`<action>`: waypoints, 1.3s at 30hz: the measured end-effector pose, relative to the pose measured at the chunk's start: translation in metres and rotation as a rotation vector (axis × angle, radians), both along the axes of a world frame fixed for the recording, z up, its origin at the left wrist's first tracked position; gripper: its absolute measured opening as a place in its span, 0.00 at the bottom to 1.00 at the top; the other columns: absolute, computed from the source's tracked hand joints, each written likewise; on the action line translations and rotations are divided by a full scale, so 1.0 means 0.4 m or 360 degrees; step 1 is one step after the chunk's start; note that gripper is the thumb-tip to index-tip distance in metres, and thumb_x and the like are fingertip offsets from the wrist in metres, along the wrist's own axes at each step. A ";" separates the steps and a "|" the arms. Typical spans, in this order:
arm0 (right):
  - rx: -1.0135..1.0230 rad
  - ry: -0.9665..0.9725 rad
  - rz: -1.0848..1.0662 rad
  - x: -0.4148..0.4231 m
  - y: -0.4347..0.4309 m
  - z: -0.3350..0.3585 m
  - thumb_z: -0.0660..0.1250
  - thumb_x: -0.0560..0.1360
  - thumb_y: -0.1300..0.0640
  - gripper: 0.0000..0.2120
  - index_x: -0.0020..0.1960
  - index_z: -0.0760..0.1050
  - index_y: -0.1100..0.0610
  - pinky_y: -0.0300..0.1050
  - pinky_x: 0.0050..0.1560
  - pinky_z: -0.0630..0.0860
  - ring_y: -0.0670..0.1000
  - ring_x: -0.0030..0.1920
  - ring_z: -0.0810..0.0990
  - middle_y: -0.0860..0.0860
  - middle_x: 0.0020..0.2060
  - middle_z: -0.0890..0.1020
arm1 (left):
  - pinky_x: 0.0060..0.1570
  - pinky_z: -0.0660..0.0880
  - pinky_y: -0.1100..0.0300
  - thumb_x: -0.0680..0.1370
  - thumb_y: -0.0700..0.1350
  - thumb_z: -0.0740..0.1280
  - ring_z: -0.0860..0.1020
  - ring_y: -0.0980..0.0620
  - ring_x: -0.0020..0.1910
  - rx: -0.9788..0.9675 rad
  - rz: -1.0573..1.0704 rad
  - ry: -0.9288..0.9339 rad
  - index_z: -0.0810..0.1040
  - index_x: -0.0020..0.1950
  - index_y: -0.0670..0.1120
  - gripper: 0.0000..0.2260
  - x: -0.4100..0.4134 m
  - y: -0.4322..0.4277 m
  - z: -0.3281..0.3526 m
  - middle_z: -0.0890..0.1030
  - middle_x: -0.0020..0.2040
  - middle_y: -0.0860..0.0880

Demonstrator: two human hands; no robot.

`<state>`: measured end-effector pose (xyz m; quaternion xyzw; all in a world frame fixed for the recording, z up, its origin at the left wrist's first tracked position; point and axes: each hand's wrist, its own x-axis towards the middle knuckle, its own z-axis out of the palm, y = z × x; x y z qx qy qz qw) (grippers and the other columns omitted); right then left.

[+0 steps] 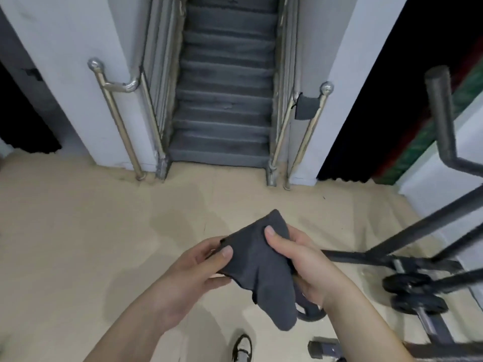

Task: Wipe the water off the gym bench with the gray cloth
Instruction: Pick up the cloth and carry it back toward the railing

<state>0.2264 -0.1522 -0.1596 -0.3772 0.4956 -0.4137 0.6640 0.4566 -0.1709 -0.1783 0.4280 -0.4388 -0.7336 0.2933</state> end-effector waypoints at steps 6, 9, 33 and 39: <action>0.0055 -0.0461 -0.0209 -0.132 -0.287 -0.044 0.62 0.84 0.46 0.24 0.71 0.75 0.62 0.63 0.76 0.65 0.62 0.70 0.77 0.62 0.67 0.80 | 0.77 0.60 0.37 0.78 0.50 0.72 0.73 0.41 0.73 0.0288 -0.0152 0.0582 0.77 0.72 0.44 0.23 -0.183 -0.307 -0.036 0.76 0.73 0.40; 0.0063 -0.0356 -0.0233 -0.203 -0.484 -0.038 0.63 0.83 0.44 0.23 0.70 0.76 0.59 0.61 0.74 0.69 0.60 0.68 0.79 0.60 0.66 0.82 | 0.74 0.66 0.37 0.77 0.46 0.73 0.77 0.41 0.70 0.0183 -0.0067 0.0437 0.81 0.68 0.45 0.19 -0.256 -0.492 -0.028 0.79 0.70 0.40; 0.0568 -0.0243 -0.1025 -0.832 -1.728 -0.181 0.64 0.78 0.36 0.28 0.65 0.82 0.56 0.64 0.71 0.73 0.57 0.66 0.80 0.55 0.62 0.84 | 0.53 0.80 0.46 0.80 0.40 0.68 0.83 0.44 0.61 0.0319 -0.0275 0.0102 0.82 0.63 0.53 0.14 -1.003 -1.986 0.027 0.87 0.59 0.48; 0.0405 -0.0902 -0.1164 -1.073 -1.941 -0.195 0.63 0.80 0.38 0.28 0.67 0.81 0.59 0.57 0.65 0.74 0.61 0.65 0.81 0.59 0.66 0.82 | 0.64 0.75 0.48 0.80 0.40 0.66 0.82 0.48 0.63 0.0205 -0.0380 0.0195 0.81 0.66 0.51 0.16 -1.272 -2.273 0.024 0.85 0.62 0.48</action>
